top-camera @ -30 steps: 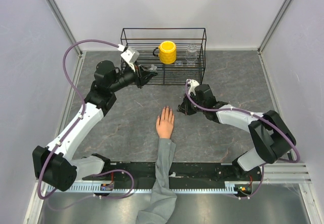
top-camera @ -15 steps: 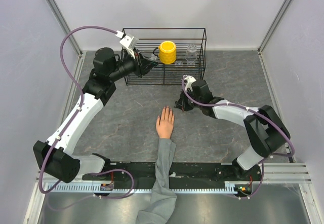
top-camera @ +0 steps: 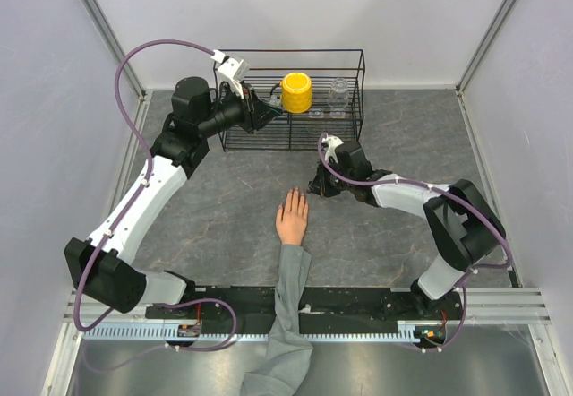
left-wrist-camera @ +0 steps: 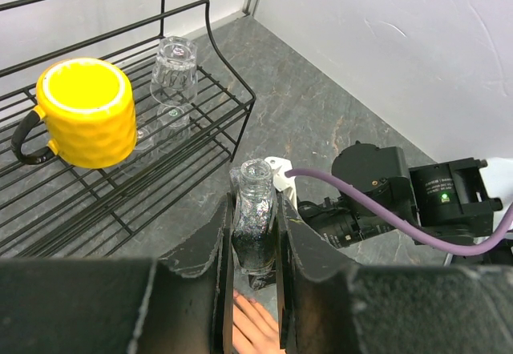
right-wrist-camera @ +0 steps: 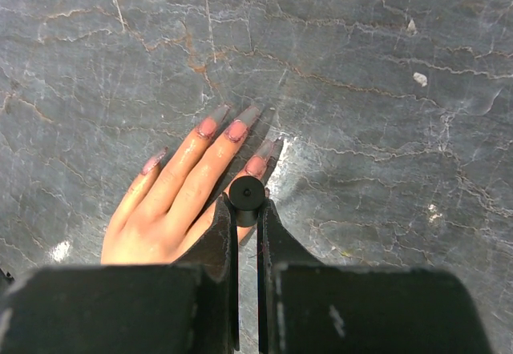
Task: Paint the nails
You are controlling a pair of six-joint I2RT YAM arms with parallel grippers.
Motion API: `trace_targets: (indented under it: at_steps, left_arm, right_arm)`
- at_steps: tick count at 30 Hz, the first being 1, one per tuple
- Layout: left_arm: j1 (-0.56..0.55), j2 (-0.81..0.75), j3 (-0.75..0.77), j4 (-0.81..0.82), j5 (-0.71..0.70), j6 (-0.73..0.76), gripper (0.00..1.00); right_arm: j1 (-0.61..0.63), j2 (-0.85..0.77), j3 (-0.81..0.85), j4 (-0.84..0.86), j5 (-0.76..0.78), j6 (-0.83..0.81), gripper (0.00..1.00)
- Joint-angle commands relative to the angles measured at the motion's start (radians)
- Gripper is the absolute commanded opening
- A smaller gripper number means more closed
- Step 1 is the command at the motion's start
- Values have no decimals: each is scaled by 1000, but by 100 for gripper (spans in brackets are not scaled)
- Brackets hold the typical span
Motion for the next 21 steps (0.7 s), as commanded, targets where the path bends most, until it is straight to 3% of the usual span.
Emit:
trace_targets:
  at_steps: [1, 21]
  left_arm:
    - [-1, 3, 51, 11, 24, -15, 2]
    - [-1, 7, 61, 3, 31, -12, 2]
  right_arm:
    - [1, 26, 45, 17, -25, -4, 0]
    - [2, 63, 61, 3, -18, -4, 0]
